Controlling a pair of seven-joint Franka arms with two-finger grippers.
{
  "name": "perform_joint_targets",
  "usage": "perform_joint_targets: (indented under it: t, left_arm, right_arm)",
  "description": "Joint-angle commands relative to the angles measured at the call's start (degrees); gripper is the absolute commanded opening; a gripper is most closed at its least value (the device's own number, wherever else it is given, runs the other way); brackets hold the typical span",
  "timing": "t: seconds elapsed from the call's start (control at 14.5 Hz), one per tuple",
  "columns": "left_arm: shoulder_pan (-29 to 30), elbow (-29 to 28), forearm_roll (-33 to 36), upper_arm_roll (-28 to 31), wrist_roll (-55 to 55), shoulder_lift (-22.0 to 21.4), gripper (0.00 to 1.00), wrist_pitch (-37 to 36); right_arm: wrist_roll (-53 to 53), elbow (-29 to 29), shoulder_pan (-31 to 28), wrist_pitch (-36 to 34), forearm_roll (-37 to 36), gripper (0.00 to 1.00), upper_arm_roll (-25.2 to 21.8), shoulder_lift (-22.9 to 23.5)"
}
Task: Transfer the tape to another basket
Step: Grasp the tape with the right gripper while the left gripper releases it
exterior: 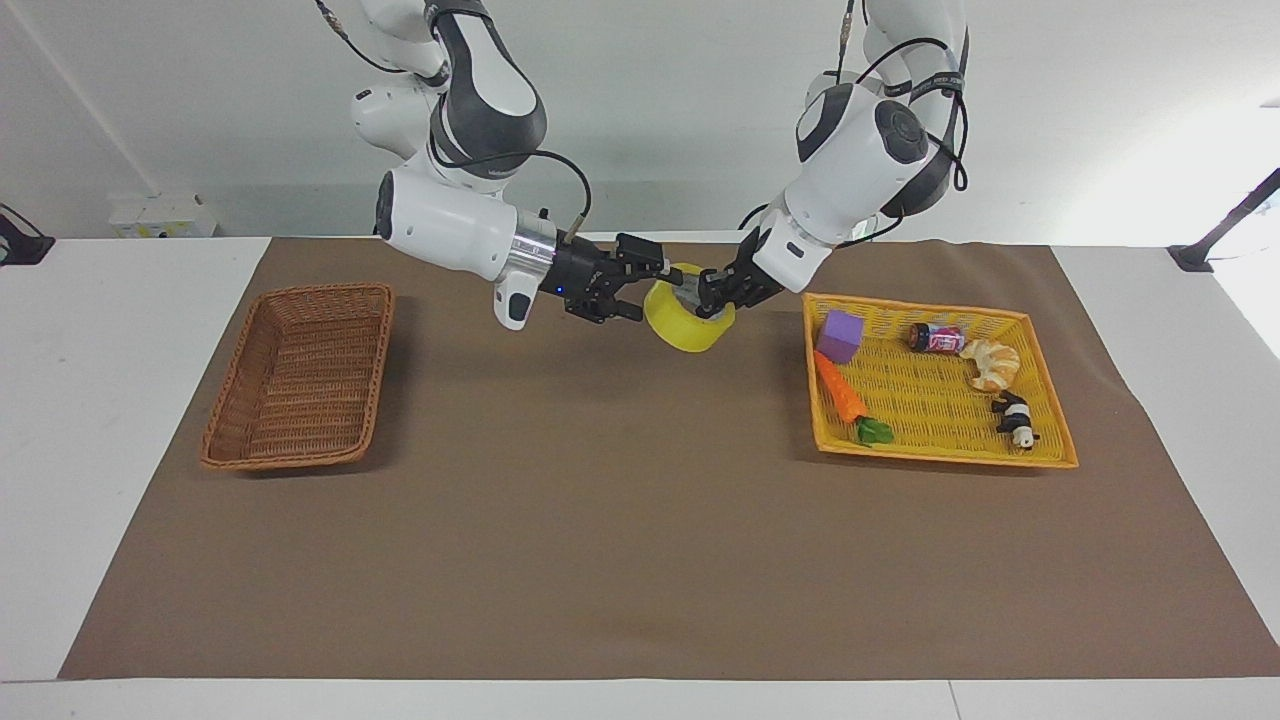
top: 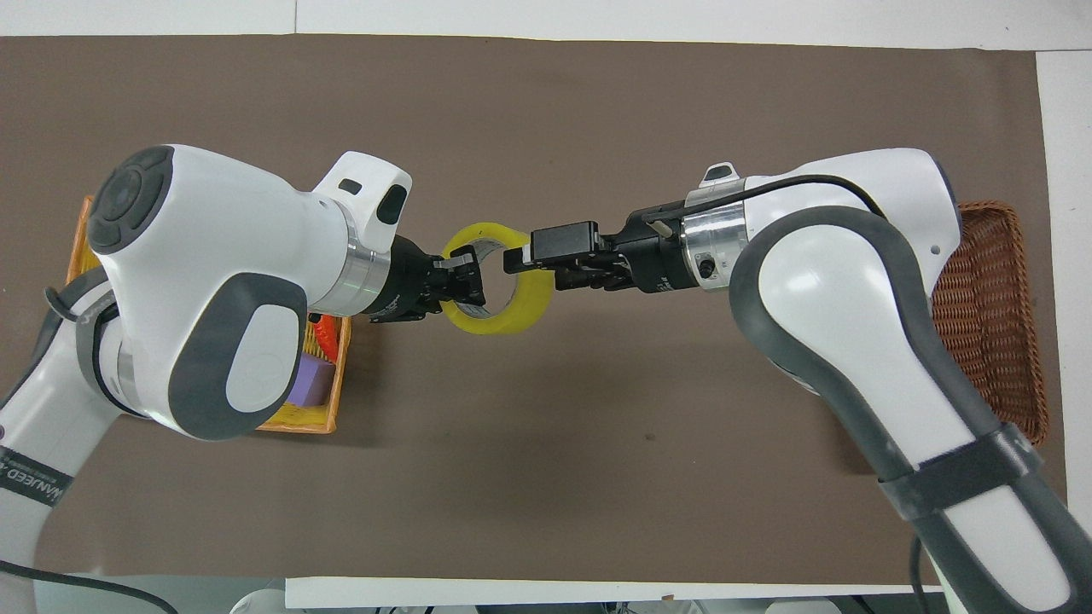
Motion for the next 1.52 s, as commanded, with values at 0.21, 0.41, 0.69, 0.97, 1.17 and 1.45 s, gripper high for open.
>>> perform_joint_targets:
  t: [0.21,0.41,0.69,0.97,1.17,1.45]
  left_arm:
    - [-1.1,-0.1,0.7,0.8,-1.2,-0.4,0.0,0.4]
    - [-1.1,-0.1,0.7,0.8,-1.2,-0.4,0.0,0.5]
    - [-1.1,-0.1,0.7,0.8,-1.1,-0.4,0.0,0.1]
    - [-1.1,0.3,0.7,0.8,-1.2,-0.4,0.21,-0.2]
    - [-0.5,2.5,0.7,0.9,-6.6,-1.2,0.42,-1.7]
    - [2.7,7.4,4.2,2.1,-7.2,-3.2,1.0,-9.4]
  right_arm:
    - [-0.4,-0.8,1.1,0.9,0.8,0.85,-0.2,-0.3]
    - [-1.5,-0.8,0.9,0.4,0.8,0.63,-0.2,-0.4]
    - [-1.9,-1.1,0.8,0.2,0.7,0.0,-0.2,-0.4]
    - [-2.2,-1.2,0.8,0.0,0.7,0.0,-0.2,-0.4]
    - [-2.3,-1.1,0.5,-0.1,0.7,0.0,-0.2,-0.4]
    - [-2.3,-1.1,0.4,-0.3,0.7,0.0,-0.2,-0.4]
